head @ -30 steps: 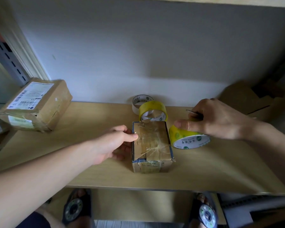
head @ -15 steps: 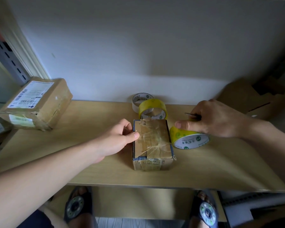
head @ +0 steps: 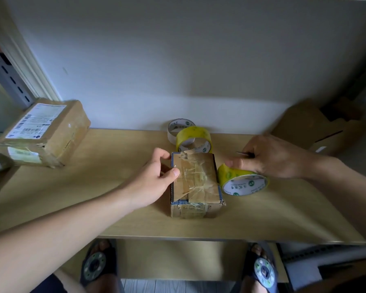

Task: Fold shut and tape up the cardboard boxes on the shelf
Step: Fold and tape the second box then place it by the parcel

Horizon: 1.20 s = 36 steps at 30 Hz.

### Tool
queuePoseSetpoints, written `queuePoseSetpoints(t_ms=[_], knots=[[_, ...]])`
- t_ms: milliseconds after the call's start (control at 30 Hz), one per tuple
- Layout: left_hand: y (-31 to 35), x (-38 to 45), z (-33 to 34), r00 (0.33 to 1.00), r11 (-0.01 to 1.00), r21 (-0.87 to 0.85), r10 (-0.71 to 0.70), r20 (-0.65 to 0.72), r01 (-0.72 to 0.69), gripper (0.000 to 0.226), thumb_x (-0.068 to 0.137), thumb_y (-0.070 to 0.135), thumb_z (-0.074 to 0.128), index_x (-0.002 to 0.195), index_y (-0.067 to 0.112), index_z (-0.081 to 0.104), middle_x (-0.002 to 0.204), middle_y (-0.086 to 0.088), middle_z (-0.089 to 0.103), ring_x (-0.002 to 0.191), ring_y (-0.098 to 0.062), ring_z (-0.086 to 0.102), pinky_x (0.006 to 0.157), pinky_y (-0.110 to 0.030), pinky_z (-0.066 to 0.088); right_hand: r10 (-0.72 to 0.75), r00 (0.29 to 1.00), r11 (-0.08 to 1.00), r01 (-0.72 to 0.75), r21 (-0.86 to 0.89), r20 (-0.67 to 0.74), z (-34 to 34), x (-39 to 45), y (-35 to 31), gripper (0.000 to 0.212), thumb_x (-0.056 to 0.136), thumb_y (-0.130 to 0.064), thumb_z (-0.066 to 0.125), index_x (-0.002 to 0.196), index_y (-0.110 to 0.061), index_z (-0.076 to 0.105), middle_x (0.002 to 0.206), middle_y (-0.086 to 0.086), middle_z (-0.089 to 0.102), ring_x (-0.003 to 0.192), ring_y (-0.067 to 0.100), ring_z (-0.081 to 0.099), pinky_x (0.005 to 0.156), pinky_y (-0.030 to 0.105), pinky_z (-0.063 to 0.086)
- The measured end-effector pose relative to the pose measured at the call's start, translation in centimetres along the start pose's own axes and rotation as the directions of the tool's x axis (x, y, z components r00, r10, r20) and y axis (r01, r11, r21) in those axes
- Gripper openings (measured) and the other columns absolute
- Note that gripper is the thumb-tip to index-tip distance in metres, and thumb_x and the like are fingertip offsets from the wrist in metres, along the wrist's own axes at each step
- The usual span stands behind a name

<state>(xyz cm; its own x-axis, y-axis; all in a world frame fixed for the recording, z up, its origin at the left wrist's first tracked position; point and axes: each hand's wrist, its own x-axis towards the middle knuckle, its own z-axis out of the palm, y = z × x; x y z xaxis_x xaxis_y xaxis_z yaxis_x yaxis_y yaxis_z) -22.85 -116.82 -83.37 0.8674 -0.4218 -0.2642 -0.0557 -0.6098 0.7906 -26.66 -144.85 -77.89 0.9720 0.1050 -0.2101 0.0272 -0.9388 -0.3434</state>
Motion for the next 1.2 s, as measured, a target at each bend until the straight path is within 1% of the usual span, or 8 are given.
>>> queuePoseSetpoints(t_ms=[167,367,500,633,833,933,1067,1200], knots=[[1.8,-1.1,0.4,0.915,0.868,0.309,0.402,0.019,-0.388,0.085,0.091,0.05,0.069,0.158,0.029,0.02,0.159,0.009,0.028,0.147,-0.005,0.024,0.121,-0.03,0.025,-0.023,1.0,0.999,0.024,0.044,-0.02,-0.2,0.2,-0.3,0.07,0.078,-0.076,0.058,0.05,-0.016,0.037,0.045,-0.006,0.03,0.043,0.01,0.029,0.046,0.026,0.025],[4.0,0.9,0.7,0.908,0.704,0.575,0.3,0.292,-0.417,0.142,0.053,0.087,0.075,0.159,0.037,-0.004,0.171,0.003,0.007,0.157,-0.021,0.014,0.122,-0.052,0.029,-0.062,0.997,0.998,0.063,0.026,-0.038,-0.6,0.2,-0.8,0.07,0.076,-0.077,0.057,0.051,-0.015,0.04,0.045,-0.005,0.031,0.044,0.012,0.03,0.046,0.025,0.028],[4.5,2.3,1.7,0.906,0.593,0.686,0.254,0.337,-0.421,0.139,0.048,0.086,0.076,0.156,0.028,0.011,0.151,-0.004,0.031,0.144,-0.027,0.031,0.11,-0.053,0.042,-0.068,0.996,0.997,0.07,0.036,-0.057,-0.7,0.4,-1.0,0.069,0.079,-0.075,0.059,0.053,-0.013,0.045,0.045,-0.003,0.036,0.042,0.011,0.034,0.045,0.023,0.029],[4.8,3.3,2.6,0.902,0.526,0.733,0.225,0.37,-0.432,0.127,0.049,0.085,0.072,0.148,0.033,0.012,0.145,-0.005,0.033,0.141,-0.03,0.027,0.11,-0.059,0.037,-0.079,0.994,0.997,0.081,0.017,-0.07,-0.8,0.4,-0.8,0.071,0.078,-0.08,0.056,0.052,-0.015,0.039,0.044,-0.005,0.033,0.041,0.011,0.032,0.046,0.023,0.029],[3.8,3.2,0.9,0.882,0.708,0.526,0.373,0.287,-0.47,0.119,0.057,0.078,0.075,0.153,0.033,0.023,0.151,0.009,0.035,0.139,-0.014,0.038,0.113,-0.046,0.041,-0.119,0.978,0.97,0.151,0.189,-0.174,-1.1,0.6,0.7,0.075,0.083,-0.085,0.049,0.059,-0.013,0.046,0.053,-0.006,0.041,0.05,0.009,0.039,0.055,0.03,0.032],[2.9,3.0,-0.1,0.86,0.774,0.375,0.458,0.226,-0.511,0.103,0.06,0.065,0.085,0.145,0.035,0.035,0.144,0.015,0.042,0.135,-0.003,0.041,0.114,-0.03,0.039,-0.222,0.943,0.854,0.311,0.417,-0.247,-1.2,0.8,0.5,0.055,0.093,-0.064,0.055,0.067,-0.015,0.055,0.061,-0.007,0.048,0.058,0.008,0.045,0.059,0.023,0.035],[1.6,2.9,-0.5,0.845,0.807,0.25,0.518,0.137,-0.535,0.086,0.059,0.055,0.089,0.131,0.035,0.047,0.131,0.012,0.052,0.127,-0.007,0.049,0.109,-0.028,0.041,-0.363,0.92,0.728,0.38,0.571,-0.149,-0.8,0.8,0.0,0.024,0.087,-0.052,0.071,0.091,-0.029,0.067,0.08,-0.02,0.064,0.075,-0.003,0.058,0.071,0.011,0.044],[1.0,2.8,-0.9,0.838,0.808,0.222,0.536,0.108,-0.545,0.087,0.056,0.061,0.083,0.13,0.038,0.042,0.128,0.015,0.052,0.123,-0.004,0.051,0.105,-0.022,0.04,-0.329,0.93,0.746,0.361,0.559,-0.161,-0.7,1.4,-0.5,0.036,0.088,-0.034,0.071,0.111,-0.007,0.07,0.103,0.007,0.076,0.094,0.016,0.069,0.085,0.036,0.055]])
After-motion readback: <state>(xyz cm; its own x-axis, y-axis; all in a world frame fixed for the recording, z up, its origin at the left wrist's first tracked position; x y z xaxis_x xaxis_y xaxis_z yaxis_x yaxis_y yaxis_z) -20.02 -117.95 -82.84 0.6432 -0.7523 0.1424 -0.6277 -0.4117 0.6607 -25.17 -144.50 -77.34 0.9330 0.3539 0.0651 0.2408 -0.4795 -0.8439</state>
